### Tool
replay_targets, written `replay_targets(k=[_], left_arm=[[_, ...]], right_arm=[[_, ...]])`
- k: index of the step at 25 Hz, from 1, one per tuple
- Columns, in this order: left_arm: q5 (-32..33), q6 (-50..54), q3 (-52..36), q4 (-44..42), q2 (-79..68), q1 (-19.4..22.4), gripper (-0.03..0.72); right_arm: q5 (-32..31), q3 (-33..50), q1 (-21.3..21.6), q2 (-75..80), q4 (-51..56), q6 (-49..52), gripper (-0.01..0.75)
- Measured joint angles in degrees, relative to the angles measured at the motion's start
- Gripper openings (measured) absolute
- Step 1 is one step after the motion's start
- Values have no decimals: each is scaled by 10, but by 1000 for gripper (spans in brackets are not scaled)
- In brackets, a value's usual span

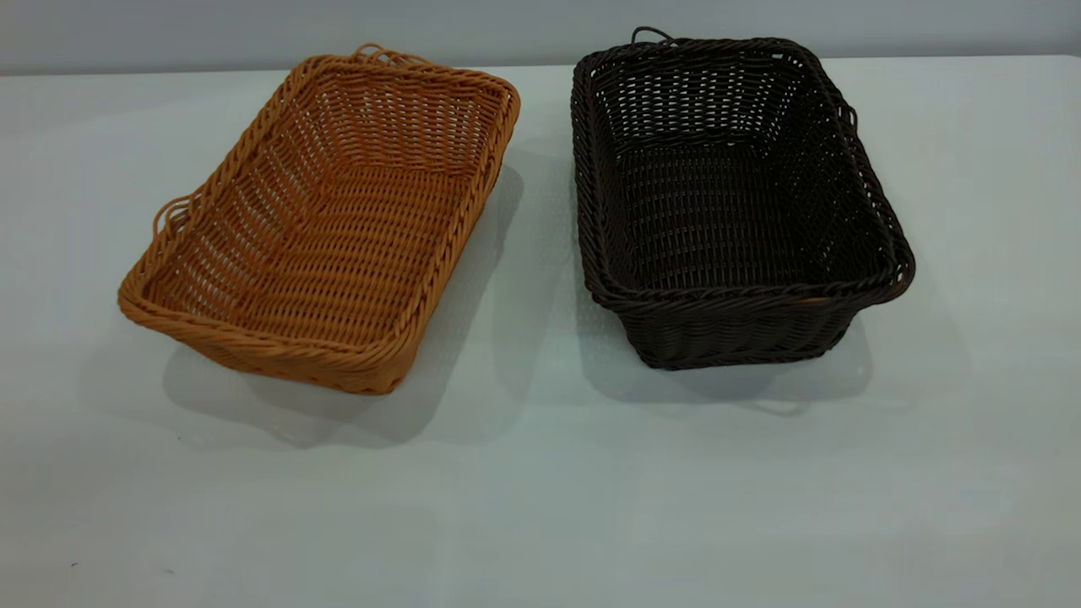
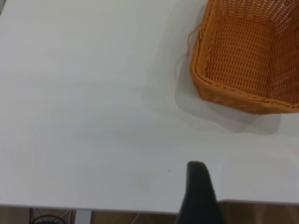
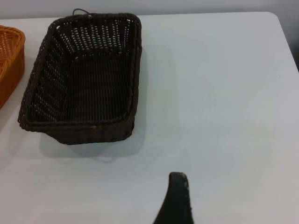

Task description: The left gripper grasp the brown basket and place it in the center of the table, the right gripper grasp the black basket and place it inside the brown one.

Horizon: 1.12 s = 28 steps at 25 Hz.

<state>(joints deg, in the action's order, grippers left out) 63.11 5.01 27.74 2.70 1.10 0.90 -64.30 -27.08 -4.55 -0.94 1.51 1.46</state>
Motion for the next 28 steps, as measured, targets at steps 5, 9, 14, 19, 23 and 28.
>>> replay_targets(k=[5, 9, 14, 19, 23, 28], left_arm=[[0, 0, 0, 0, 0, 0, 465], [0, 0, 0, 0, 0, 0, 465], [0, 0, 0, 0, 0, 0, 465], [0, 0, 0, 0, 0, 0, 465], [-1, -1, 1, 0, -29, 0, 465], [-43, -47, 12, 1, -177, 0, 498]], right_arm=[[0, 0, 0, 0, 0, 0, 570], [1, 0, 0, 0, 0, 0, 570], [3, 0, 0, 0, -7, 0, 570], [3, 0, 0, 0, -7, -1, 570], [15, -4, 0, 46, 9, -4, 573], [88, -13, 0, 193, 79, -79, 608]])
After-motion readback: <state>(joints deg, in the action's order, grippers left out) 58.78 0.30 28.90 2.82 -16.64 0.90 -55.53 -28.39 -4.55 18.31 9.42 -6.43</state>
